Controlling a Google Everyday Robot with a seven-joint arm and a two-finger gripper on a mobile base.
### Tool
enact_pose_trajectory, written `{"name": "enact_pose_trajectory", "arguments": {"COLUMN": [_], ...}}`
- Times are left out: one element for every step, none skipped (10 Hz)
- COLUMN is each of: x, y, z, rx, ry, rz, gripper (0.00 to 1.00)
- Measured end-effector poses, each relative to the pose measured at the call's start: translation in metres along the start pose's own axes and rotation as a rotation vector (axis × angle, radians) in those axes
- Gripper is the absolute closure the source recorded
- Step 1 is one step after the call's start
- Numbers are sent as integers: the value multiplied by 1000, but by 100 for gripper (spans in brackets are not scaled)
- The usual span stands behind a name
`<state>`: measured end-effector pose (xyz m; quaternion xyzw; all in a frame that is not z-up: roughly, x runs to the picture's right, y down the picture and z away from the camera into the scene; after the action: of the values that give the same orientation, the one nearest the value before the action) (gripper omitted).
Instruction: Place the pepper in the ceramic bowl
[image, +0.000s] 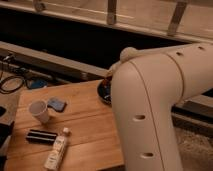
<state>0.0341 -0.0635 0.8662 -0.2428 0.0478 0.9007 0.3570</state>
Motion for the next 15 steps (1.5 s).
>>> {"name": "enact_pose_trajectory", "arguments": {"x": [-2, -7, -14, -15, -19, -22, -24, -25, -25, -22, -20, -17, -13, -12, -12], "y": [-4, -13, -23, -27, -32, -40, -47, -52, -53, -52, -50, -48, -44, -43, -44], "z": [0, -3, -8, -7, -5, -4, -4, -3, -4, -2, -2, 0, 2, 2, 3], "rx": [-30, -69, -100, -125, -156, -171, -183, -189, -196, -195, -188, -179, -168, -156, -135], "ry": [31, 65, 87, 118, 151, 166, 177, 184, 189, 194, 195, 199, 203, 203, 201], "rz": [13, 30, 49, 69, 99, 129, 151, 162, 164, 161, 149, 140, 129, 124, 116], "gripper": [87, 96, 100, 98, 90, 79, 69, 61, 49, 39, 29, 23, 20, 20, 20]}}
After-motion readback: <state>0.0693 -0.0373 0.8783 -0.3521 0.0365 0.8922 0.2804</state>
